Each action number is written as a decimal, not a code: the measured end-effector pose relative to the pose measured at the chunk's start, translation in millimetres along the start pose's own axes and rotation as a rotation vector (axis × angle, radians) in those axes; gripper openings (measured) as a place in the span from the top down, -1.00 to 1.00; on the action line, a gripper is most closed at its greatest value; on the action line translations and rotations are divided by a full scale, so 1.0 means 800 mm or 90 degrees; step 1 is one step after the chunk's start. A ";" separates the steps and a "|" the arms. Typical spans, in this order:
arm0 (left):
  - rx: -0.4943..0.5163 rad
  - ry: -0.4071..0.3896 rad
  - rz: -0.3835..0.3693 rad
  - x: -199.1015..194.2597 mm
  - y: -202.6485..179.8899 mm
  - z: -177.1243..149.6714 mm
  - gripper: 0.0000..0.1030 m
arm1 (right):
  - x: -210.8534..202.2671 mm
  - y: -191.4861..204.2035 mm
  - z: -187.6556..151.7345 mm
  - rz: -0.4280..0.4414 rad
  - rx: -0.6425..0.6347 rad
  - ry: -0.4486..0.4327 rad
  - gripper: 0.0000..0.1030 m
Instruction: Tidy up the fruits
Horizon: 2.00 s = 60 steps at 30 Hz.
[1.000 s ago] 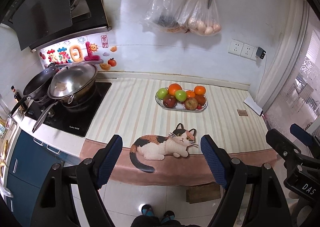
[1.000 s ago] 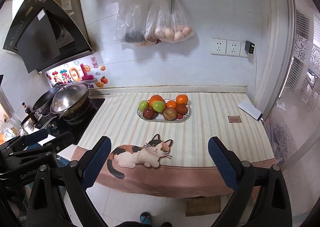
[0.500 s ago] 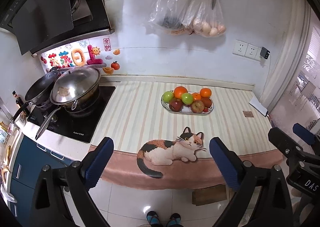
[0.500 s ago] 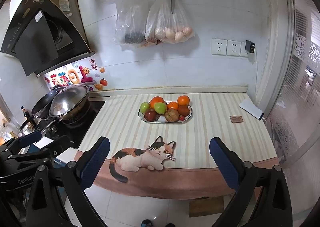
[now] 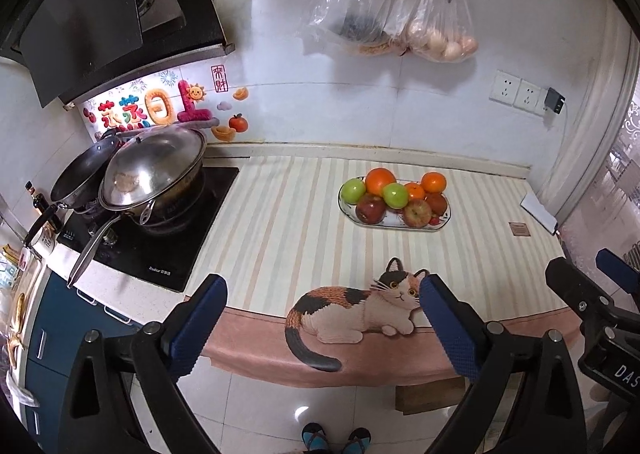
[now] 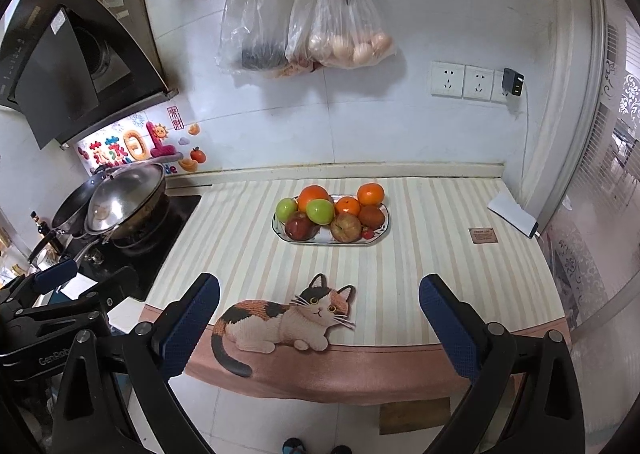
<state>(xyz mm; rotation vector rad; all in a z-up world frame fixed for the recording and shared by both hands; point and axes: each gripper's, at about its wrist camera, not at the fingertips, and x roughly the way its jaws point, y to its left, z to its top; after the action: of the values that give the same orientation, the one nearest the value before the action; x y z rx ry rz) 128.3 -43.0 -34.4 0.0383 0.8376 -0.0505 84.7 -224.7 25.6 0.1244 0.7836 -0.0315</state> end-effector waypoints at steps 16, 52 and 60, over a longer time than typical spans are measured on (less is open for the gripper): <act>-0.007 0.015 -0.001 0.012 0.014 0.000 -0.91 | 0.029 0.015 -0.009 -0.011 -0.003 0.018 -0.98; -0.006 0.016 -0.005 0.022 0.016 0.005 -0.91 | 0.044 0.010 -0.012 -0.023 0.006 0.024 -0.98; -0.006 0.017 -0.003 0.020 0.015 0.004 -0.91 | 0.048 0.010 -0.010 -0.022 0.009 0.023 -0.98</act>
<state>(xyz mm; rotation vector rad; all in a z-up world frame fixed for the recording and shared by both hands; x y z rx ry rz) 142.4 -31.7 -44.1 0.0275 0.8639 -0.0503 106.7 -215.4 -6.6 0.1251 0.8222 -0.0681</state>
